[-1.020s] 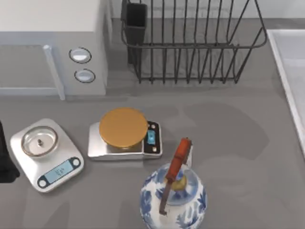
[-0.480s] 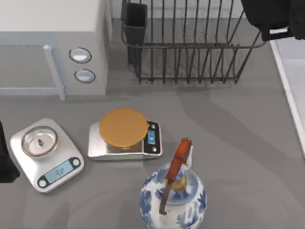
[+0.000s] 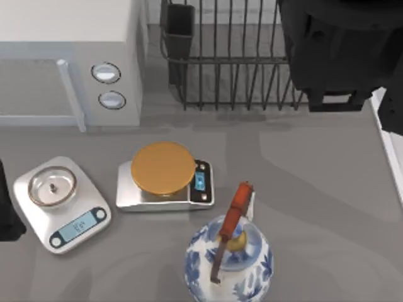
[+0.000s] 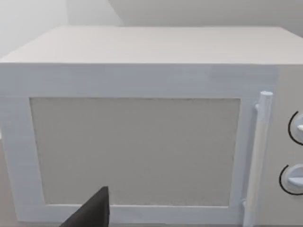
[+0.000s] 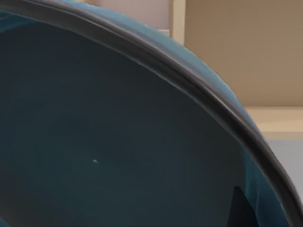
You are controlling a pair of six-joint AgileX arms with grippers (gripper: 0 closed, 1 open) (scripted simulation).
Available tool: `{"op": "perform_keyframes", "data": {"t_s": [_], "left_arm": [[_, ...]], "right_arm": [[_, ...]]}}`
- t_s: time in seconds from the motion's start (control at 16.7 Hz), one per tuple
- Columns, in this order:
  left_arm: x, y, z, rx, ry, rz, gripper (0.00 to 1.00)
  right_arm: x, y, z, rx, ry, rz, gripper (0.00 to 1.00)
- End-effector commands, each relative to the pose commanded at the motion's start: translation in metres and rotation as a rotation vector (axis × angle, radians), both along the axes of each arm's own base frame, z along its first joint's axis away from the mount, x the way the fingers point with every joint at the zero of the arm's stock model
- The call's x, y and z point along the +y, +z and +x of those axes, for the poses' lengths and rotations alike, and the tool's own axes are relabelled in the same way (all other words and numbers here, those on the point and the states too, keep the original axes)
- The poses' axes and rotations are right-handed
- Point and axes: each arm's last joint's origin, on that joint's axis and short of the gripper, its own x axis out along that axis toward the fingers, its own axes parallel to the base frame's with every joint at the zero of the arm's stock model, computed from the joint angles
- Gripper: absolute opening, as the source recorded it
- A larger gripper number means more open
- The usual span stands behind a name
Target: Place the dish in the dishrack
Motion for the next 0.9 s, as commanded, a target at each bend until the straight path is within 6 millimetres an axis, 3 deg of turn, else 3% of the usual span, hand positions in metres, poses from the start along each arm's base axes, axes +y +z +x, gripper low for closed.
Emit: {"op": "perform_keyframes", "data": {"t_s": [0.24,0.42,0.66,0.9], "left_arm": [[0.0,0.0,0.0,0.0,0.0,0.0,1.0],[0.0,0.0,0.0,0.0,0.0,0.0,1.0],[0.0,0.0,0.0,0.0,0.0,0.0,1.0],[0.0,0.0,0.0,0.0,0.0,0.0,1.0]], "right_arm": [[0.001,-0.001,0.002,0.002,0.0,-0.001,0.0],[0.011,-0.017,0.025,0.005,-0.012,-0.006,0.0],[0.029,-0.071,0.089,0.001,-0.016,0.002,0.0],[0.022,-0.142,0.157,-0.015,-0.007,0.017,0.0]]}}
